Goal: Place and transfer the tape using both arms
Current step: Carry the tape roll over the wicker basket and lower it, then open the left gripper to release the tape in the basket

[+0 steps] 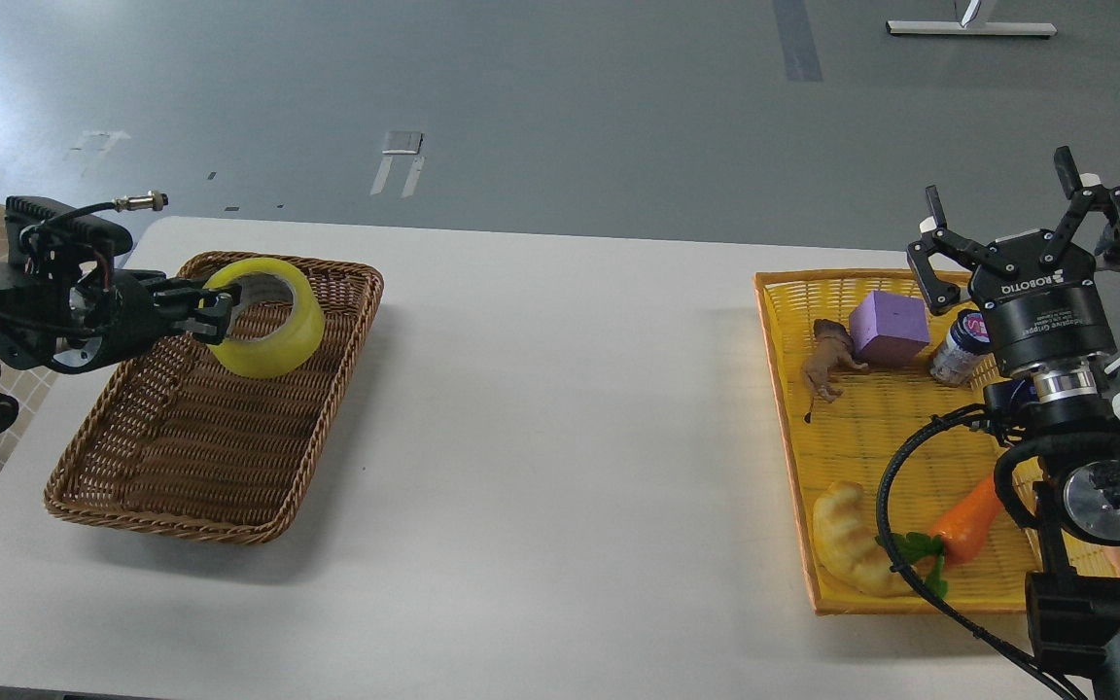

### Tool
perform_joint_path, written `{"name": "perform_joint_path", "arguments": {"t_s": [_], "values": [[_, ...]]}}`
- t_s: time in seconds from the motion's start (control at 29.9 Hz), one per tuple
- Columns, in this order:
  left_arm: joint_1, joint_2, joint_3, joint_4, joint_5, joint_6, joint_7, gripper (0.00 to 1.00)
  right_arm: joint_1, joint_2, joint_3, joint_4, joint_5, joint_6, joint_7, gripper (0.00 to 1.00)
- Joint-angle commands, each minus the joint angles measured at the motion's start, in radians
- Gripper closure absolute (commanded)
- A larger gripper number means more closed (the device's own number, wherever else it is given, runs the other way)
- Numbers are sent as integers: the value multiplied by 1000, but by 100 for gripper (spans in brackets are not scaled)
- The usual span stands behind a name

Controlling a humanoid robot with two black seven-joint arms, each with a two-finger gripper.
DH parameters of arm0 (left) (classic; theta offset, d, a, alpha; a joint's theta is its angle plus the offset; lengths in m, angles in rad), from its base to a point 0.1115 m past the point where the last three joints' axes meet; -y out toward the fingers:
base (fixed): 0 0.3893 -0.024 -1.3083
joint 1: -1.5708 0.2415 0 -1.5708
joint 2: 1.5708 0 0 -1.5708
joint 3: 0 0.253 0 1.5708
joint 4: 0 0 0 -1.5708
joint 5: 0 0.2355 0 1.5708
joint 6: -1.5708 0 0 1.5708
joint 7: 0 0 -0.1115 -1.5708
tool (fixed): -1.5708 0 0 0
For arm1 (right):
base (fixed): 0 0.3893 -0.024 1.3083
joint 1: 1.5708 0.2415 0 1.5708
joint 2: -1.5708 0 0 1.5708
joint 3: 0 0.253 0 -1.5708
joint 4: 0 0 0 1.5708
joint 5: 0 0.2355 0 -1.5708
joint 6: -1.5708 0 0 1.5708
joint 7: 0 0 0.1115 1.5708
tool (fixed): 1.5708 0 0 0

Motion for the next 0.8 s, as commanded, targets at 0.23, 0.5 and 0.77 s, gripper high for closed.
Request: {"name": "perform_joint_path", "arguments": {"t_s": [0.23,0.5,0.77], "values": [[111,0,0,18,7,73,0,100,-2,0,0,-2,-1,0,0,0],[147,-5,0,64,8,87,0,100,-2,0,0,-2,0,0,0,0],[148,-6,0,91,10,93,-2,100,-2,0,0,-2,-1,0,0,0]]}}
